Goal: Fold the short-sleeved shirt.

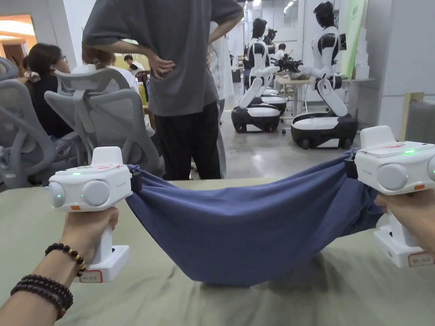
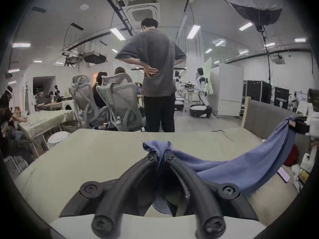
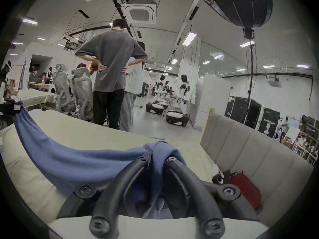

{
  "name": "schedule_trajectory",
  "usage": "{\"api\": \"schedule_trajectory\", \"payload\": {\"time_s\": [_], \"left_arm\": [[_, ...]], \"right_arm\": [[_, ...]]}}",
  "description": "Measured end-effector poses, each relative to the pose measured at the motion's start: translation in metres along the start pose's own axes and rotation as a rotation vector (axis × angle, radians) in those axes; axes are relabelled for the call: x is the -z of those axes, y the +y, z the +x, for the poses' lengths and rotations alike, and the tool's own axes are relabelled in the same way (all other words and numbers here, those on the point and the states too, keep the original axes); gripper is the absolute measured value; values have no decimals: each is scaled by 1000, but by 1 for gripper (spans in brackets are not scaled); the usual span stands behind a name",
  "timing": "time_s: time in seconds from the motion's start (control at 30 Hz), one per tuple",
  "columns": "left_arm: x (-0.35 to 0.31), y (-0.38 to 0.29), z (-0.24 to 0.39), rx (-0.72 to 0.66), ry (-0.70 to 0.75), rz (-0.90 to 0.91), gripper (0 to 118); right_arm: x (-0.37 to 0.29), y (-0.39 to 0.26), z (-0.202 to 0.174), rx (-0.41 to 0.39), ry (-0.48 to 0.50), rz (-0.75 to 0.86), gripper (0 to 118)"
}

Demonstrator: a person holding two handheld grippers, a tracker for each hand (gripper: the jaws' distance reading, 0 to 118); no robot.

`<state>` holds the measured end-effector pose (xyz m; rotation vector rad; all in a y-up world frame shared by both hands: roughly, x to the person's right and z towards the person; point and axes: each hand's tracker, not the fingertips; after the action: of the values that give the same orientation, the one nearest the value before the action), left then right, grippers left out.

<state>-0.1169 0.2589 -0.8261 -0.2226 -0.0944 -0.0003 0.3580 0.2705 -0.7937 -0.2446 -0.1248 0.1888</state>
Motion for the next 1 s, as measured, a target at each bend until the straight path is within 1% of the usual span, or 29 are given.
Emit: {"api": "schedule_trajectory", "payload": {"time_s": [0.1,0.17,0.27,0.4,0.5,0.6,0.63,0.67,0.77,0.8,0.83,0.87,0.9,0.93,0.97,1.0], "left_arm": [[-43,-36,2,-2,-2,-11,4],[-73,-65,6,-3,12,-56,5],[-121,-112,11,-55,10,-130,4],[-176,-175,20,-11,54,-225,5],[-197,-212,19,-42,66,-340,5],[-199,-236,16,-40,85,-421,5],[-197,-241,15,-33,80,-440,4],[-195,-244,13,-34,80,-446,4],[-192,-249,12,-48,89,-458,5],[-194,-248,11,-56,89,-458,7],[-195,-247,11,-67,89,-456,13],[-196,-244,11,-75,86,-450,27],[-198,-240,12,-74,89,-448,65],[-202,-237,13,-75,101,-439,97],[-203,-234,14,-76,132,-426,118],[-209,-230,13,-88,135,-381,111]], "right_arm": [[-47,-39,-5,-29,3,-3,13],[-79,-69,-7,-36,39,-24,13],[-127,-113,-10,-18,80,-117,13],[-182,-170,-15,-7,71,-233,13],[-192,-213,-17,-25,88,-368,13],[-181,-242,-24,-123,87,-530,13],[-176,-249,-24,-126,84,-573,13],[-173,-252,-23,-103,92,-587,13],[-171,-259,-20,-67,88,-586,13],[-172,-259,-19,-50,89,-577,19],[-176,-256,-18,-26,84,-555,35],[-186,-254,-17,-21,82,-534,65],[-190,-250,-15,-2,96,-501,104],[-193,-246,-14,21,101,-471,118],[-203,-241,-14,43,91,-422,118],[-208,-233,-15,59,95,-381,113]]}}
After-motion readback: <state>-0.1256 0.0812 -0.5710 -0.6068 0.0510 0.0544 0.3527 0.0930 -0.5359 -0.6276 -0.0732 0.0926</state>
